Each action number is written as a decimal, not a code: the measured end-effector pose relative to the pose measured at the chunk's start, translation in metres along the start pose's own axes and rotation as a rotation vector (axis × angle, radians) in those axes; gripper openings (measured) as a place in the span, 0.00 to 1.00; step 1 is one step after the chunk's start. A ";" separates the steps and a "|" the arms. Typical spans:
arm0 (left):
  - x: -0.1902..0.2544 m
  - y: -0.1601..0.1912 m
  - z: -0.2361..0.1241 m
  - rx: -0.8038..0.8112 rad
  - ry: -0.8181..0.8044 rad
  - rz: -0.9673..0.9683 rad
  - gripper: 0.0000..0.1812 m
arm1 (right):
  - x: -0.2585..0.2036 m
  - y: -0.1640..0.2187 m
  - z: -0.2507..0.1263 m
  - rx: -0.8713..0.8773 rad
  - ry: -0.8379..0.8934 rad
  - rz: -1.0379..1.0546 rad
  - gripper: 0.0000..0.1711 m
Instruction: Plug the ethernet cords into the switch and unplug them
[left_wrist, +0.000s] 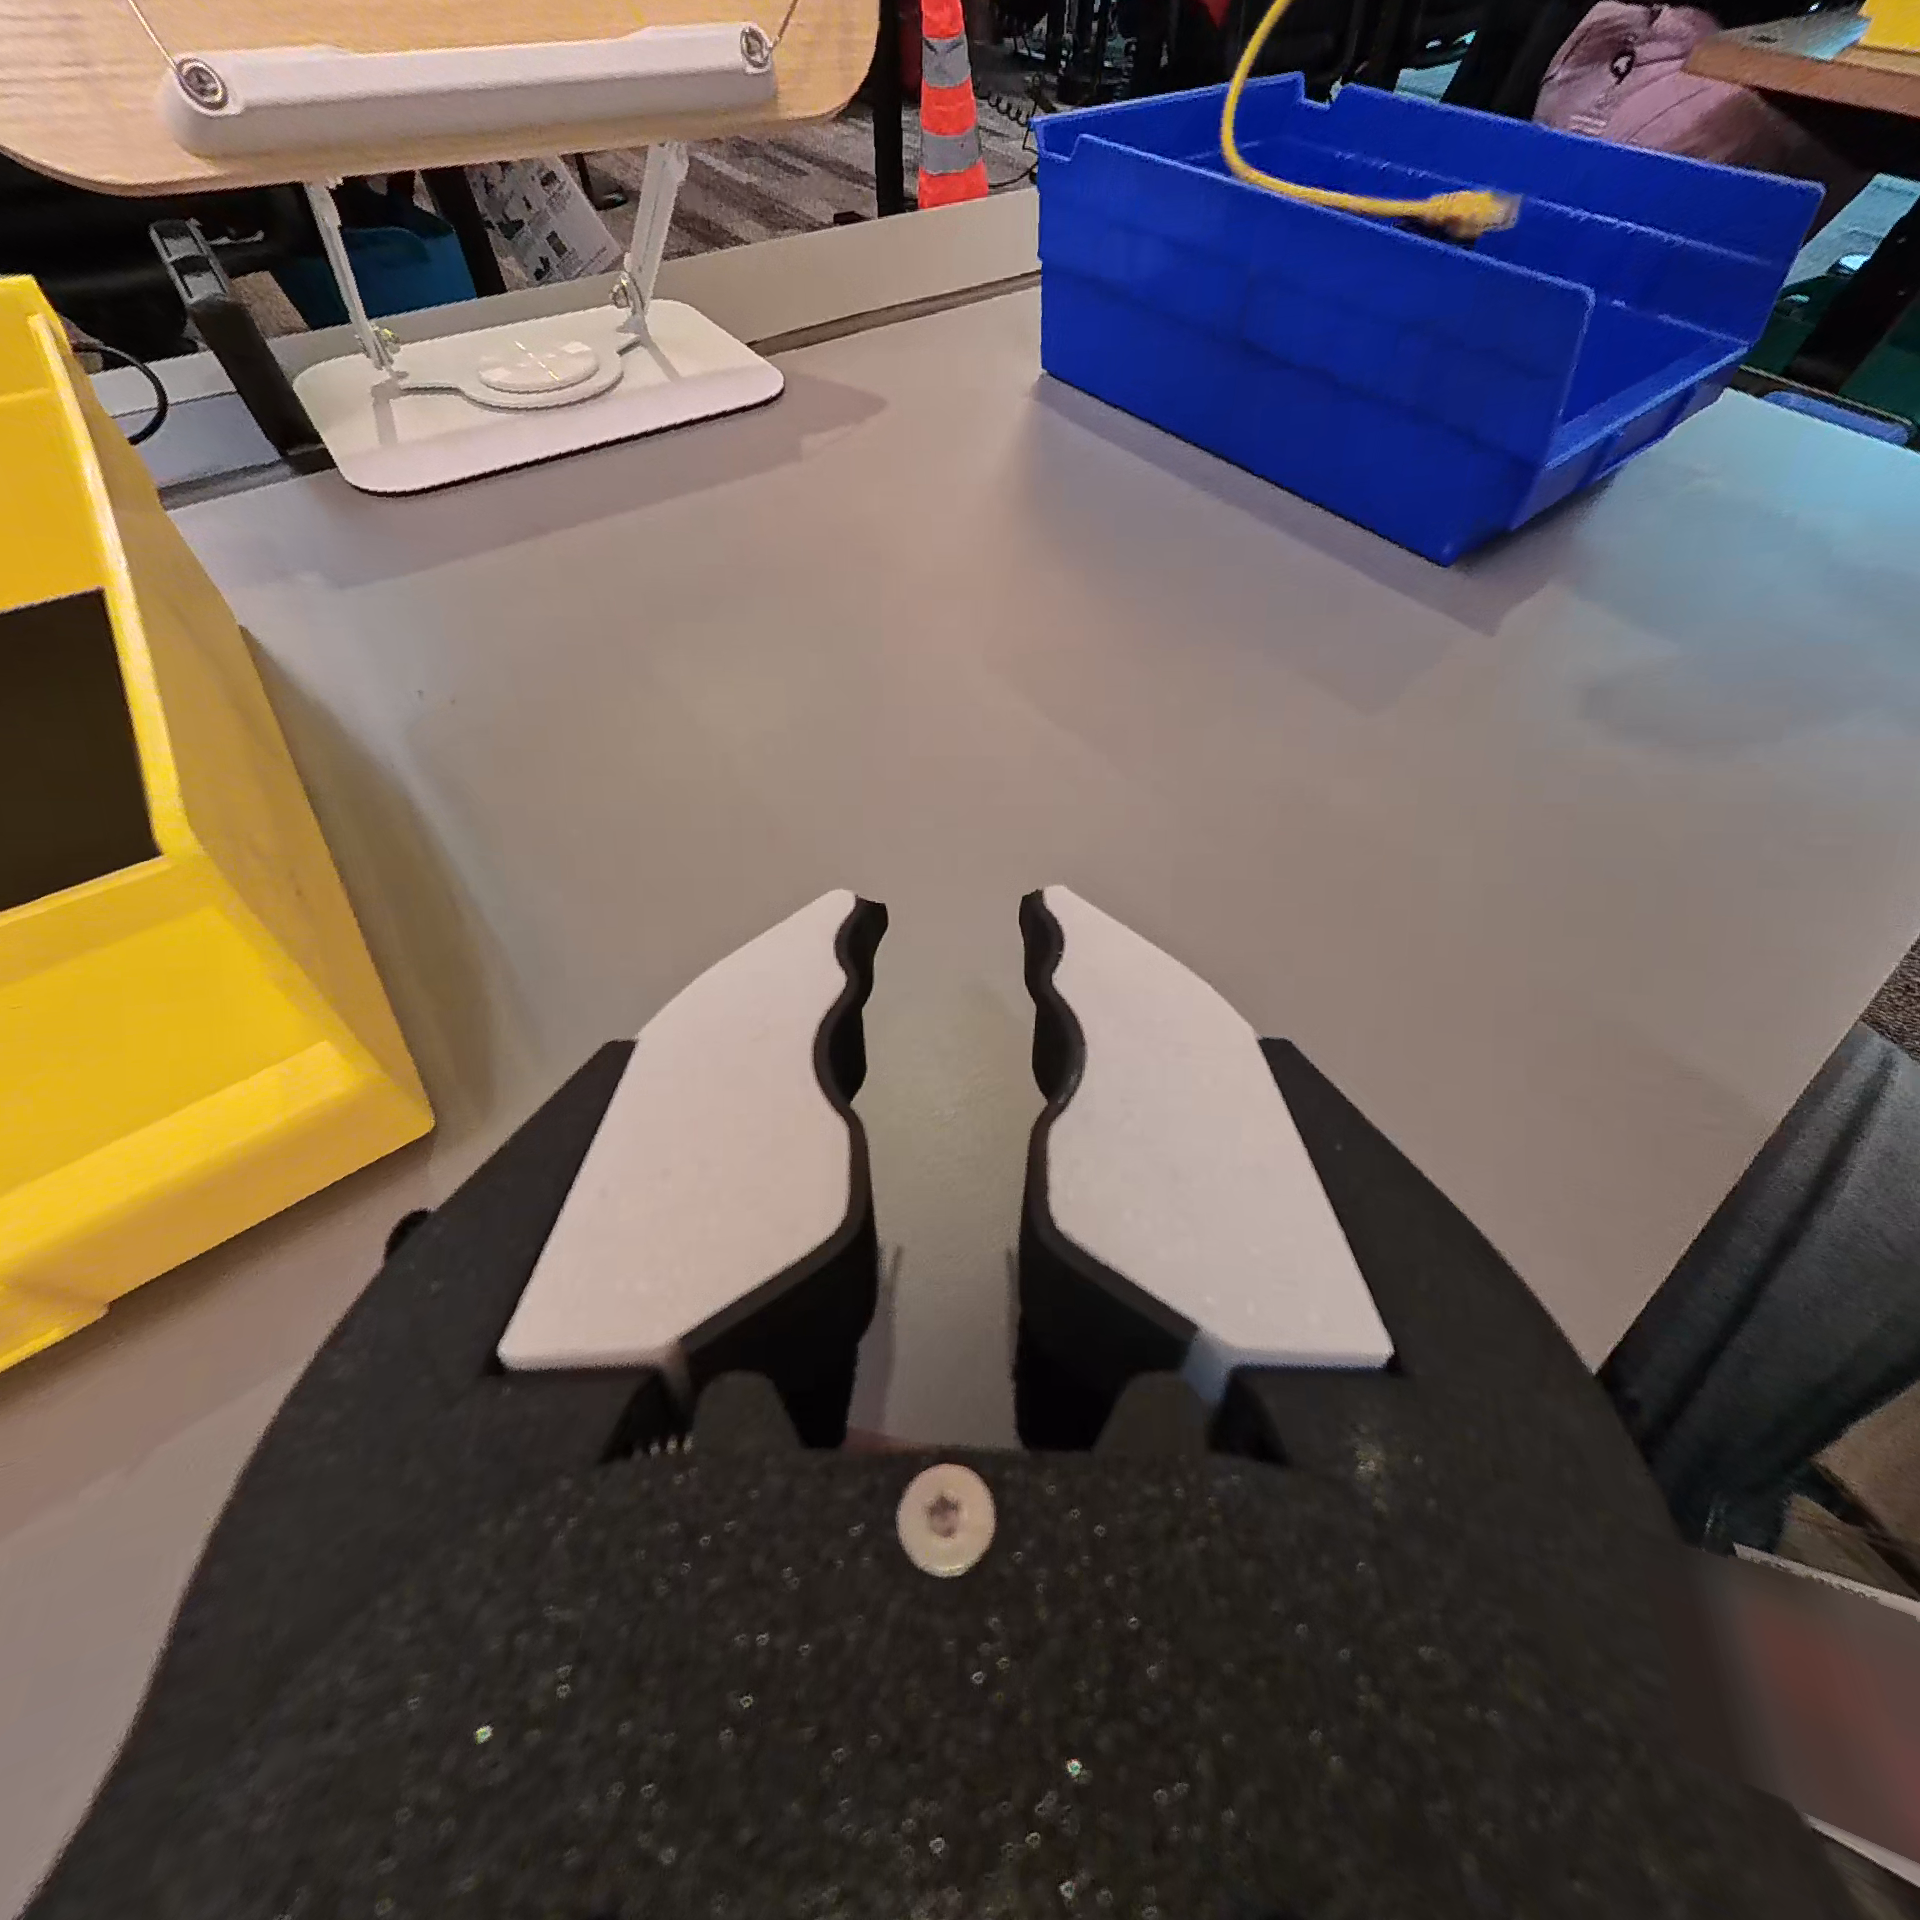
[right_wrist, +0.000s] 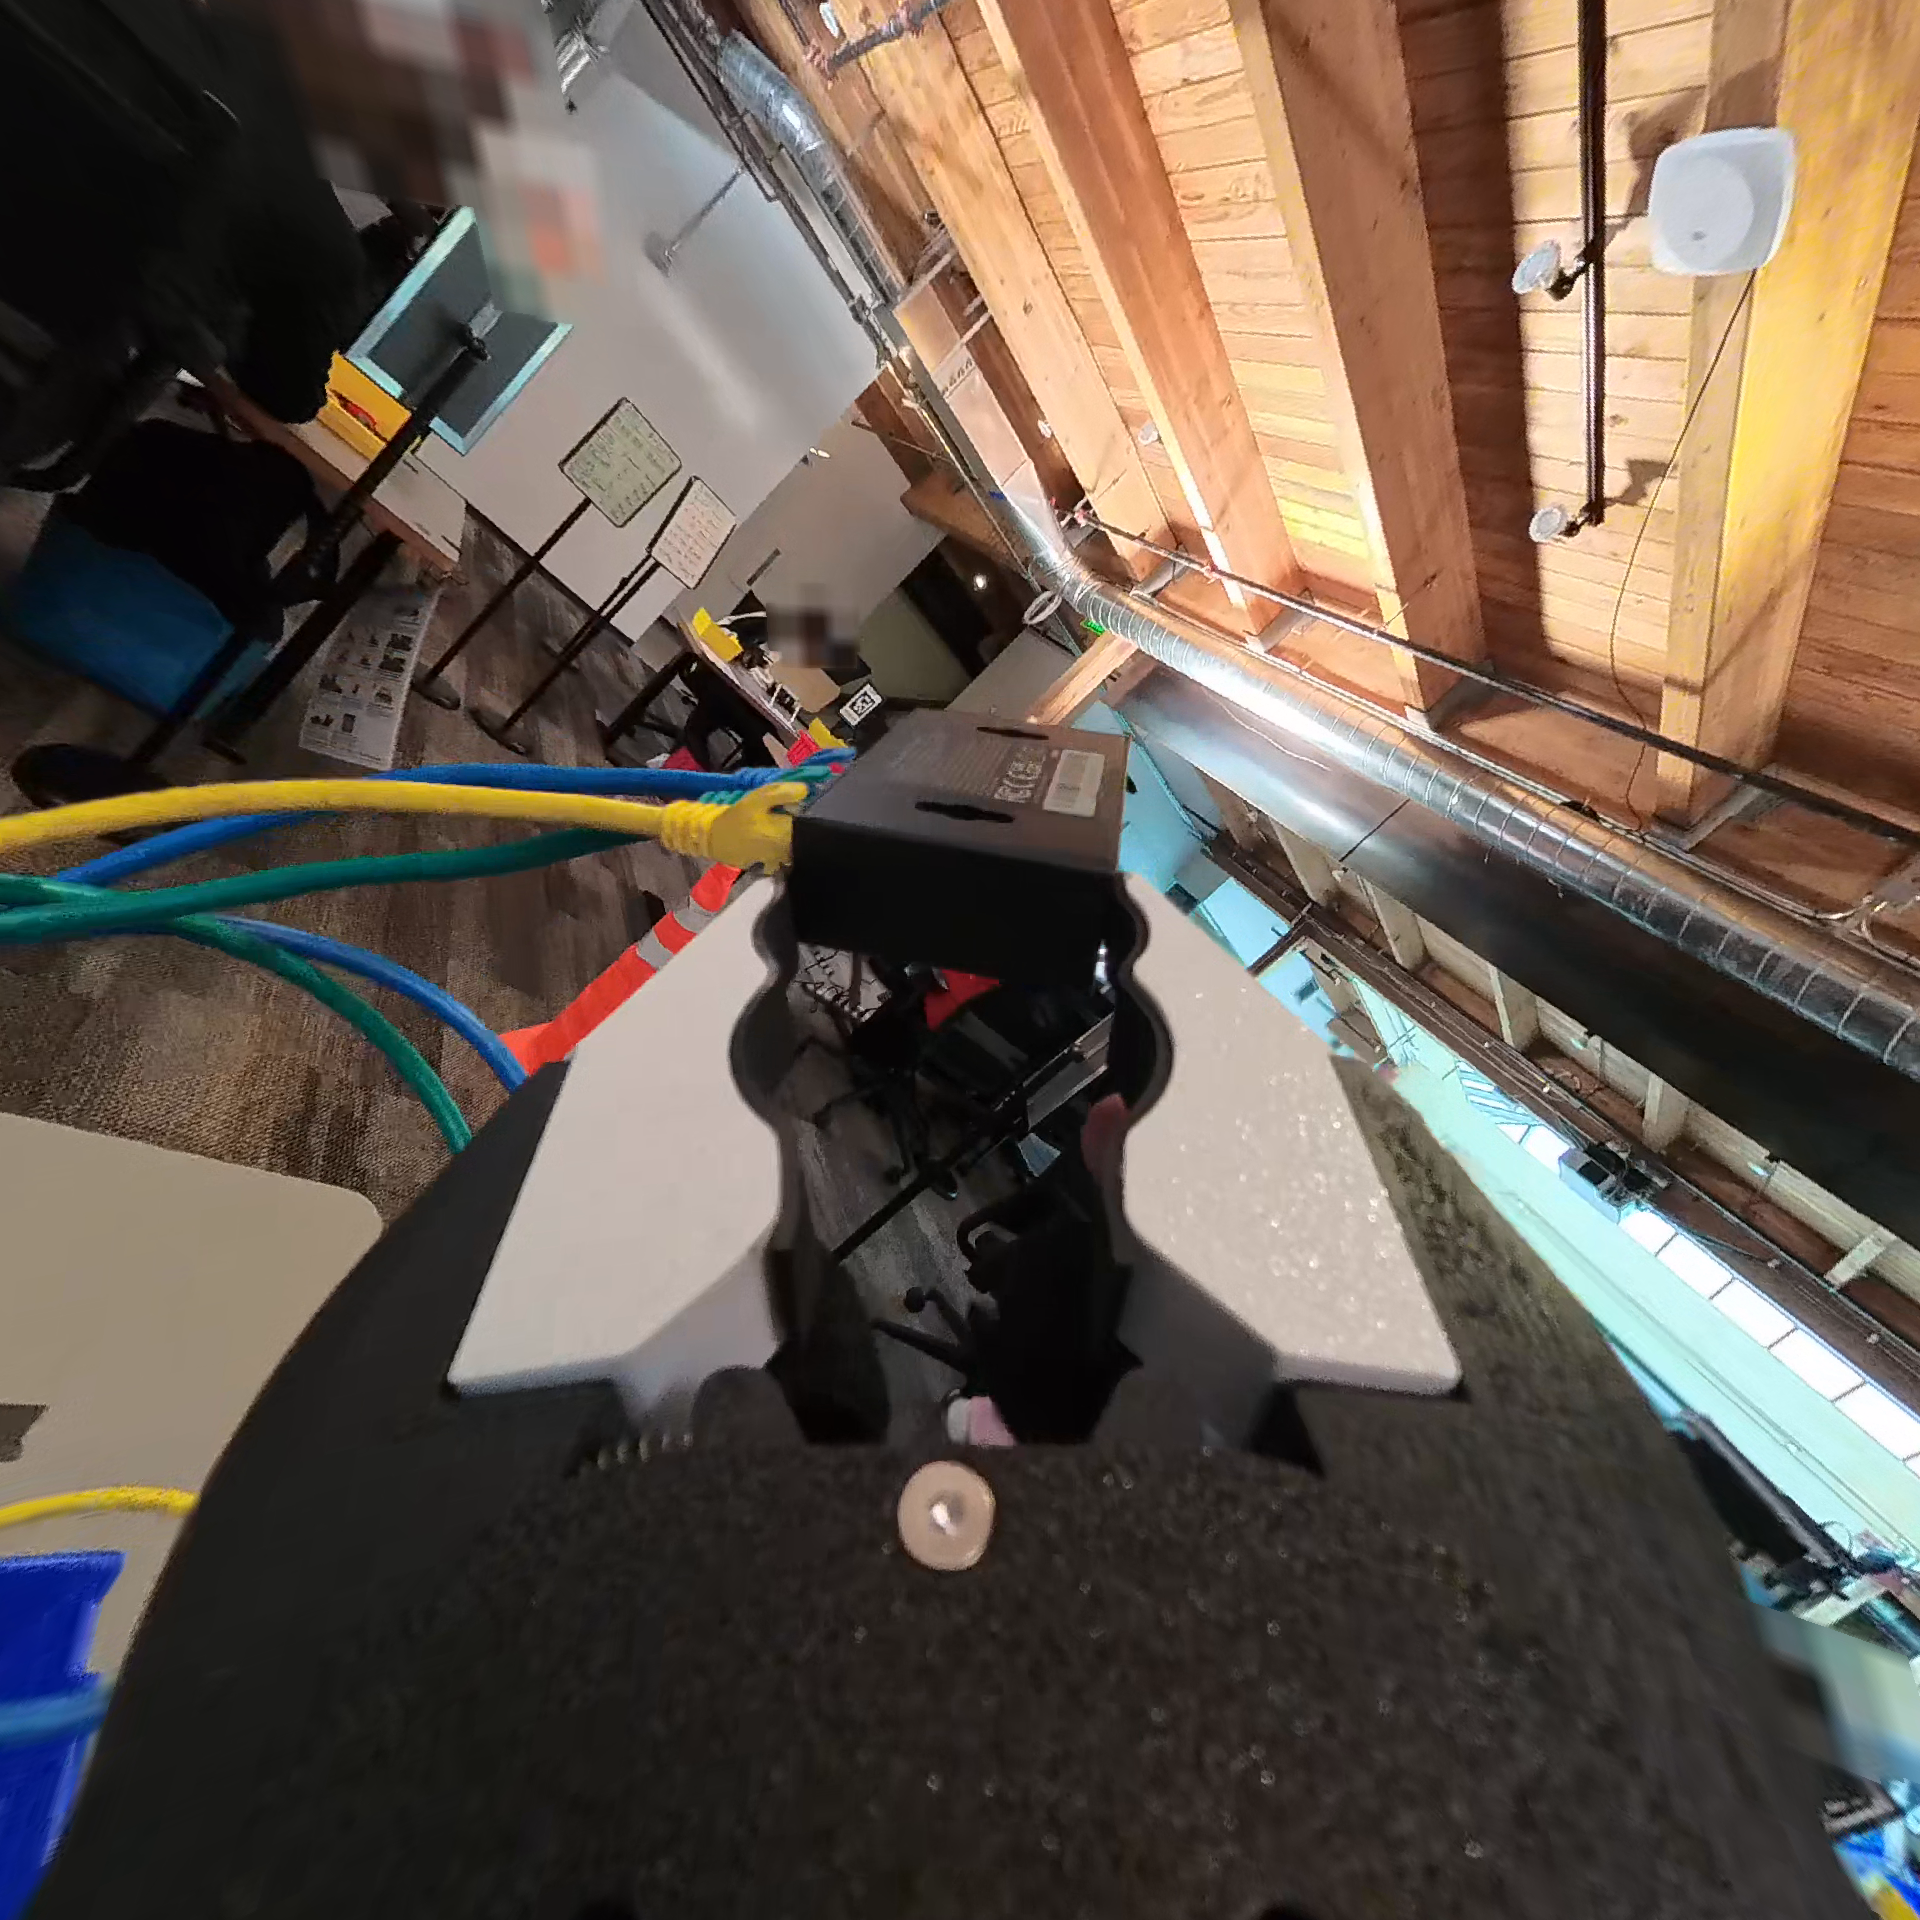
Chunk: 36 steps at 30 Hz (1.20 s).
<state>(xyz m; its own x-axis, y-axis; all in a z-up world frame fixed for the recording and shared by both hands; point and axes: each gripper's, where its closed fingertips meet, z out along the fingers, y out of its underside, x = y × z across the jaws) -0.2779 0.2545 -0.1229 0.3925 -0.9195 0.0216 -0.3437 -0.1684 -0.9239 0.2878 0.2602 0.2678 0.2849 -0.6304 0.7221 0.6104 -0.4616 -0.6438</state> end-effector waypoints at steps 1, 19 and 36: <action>0.000 0.000 0.000 -0.001 0.000 -0.001 0.15 | -0.001 0.001 0.000 -0.004 -0.003 0.017 0.36; -0.005 0.003 -0.002 -0.007 -0.016 -0.004 0.15 | 0.018 -0.053 0.022 0.045 0.028 0.114 0.34; 0.001 0.006 0.004 -0.033 0.005 -0.001 0.15 | -0.127 0.102 -0.032 -0.190 -0.174 0.003 0.34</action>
<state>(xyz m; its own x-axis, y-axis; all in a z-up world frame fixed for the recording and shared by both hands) -0.2763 0.2541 -0.1298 0.3891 -0.9208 0.0247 -0.3713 -0.1814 -0.9106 0.2905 0.2734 0.1026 0.4193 -0.5229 0.7421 0.4645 -0.5788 -0.6703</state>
